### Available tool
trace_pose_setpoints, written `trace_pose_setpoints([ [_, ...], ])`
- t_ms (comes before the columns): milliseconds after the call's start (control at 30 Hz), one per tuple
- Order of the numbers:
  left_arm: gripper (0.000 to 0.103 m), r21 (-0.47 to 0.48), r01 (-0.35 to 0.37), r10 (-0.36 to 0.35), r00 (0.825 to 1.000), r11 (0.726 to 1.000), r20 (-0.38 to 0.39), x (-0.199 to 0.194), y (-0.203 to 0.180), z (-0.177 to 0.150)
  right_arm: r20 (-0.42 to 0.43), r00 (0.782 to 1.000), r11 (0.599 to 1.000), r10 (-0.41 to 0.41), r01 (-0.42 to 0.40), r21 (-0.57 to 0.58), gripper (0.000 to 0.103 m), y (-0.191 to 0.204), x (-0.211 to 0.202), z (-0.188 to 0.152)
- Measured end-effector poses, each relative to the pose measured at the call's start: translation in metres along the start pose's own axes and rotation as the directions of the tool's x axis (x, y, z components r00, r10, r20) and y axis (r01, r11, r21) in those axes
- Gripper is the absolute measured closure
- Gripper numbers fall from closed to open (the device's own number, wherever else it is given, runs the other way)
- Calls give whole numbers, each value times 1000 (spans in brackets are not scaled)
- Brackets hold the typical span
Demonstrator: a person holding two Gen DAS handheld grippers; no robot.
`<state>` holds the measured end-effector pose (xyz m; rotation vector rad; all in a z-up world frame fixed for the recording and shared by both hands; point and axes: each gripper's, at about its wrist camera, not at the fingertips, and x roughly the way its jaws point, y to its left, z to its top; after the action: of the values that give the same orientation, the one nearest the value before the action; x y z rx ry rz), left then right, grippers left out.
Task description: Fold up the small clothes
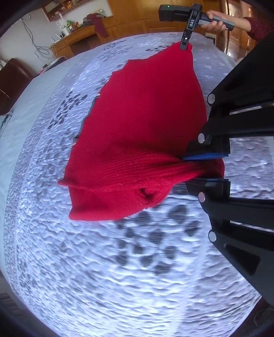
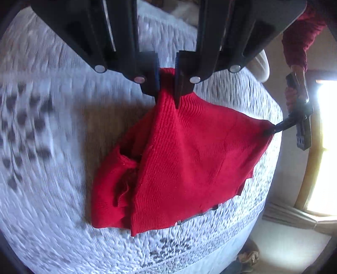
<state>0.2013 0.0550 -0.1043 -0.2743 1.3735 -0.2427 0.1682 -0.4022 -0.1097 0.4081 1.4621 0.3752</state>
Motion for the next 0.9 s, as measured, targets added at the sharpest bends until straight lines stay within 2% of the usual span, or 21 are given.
trace_pose_setpoints([
  [167, 90, -35, 19, -19, 1000, 999, -14, 2, 14, -53, -25, 1000, 1000, -3, 4, 9, 93, -4, 5, -44],
  [267, 90, -43, 9, -10, 1000, 999, -11, 8, 23, -74, -27, 999, 1000, -28, 28, 10, 93, -5, 16, -64],
  [300, 89, -33, -2, 1, 1000, 999, -6, 11, 25, -77, -29, 998, 998, -64, 64, 7, 93, -5, 24, -67],
  [433, 89, -49, -27, 25, 999, 998, -24, 32, 33, -84, -44, 991, 992, -124, 125, 25, 92, -18, 55, -71],
  [600, 88, 13, -77, 77, 997, 997, 16, 35, 23, -91, -34, 995, 993, -91, 93, 69, 92, -26, 61, -74],
  [700, 85, 38, -104, 103, 994, 994, 35, 37, 18, -94, -29, 995, 993, -100, 102, 63, 92, -24, 59, -75],
  [800, 77, 47, -137, 135, 990, 989, 38, 34, 11, -93, -26, 993, 992, -114, 115, 45, 83, -20, 55, -74],
  [833, 73, 58, -153, 151, 988, 987, 38, 31, 9, -94, -24, 991, 991, -128, 129, 36, 74, -17, 52, -75],
  [900, 58, 78, -201, 198, 979, 976, 50, 26, 1, -91, 3, 985, 985, -171, 171, 7, 57, -8, 38, -75],
])
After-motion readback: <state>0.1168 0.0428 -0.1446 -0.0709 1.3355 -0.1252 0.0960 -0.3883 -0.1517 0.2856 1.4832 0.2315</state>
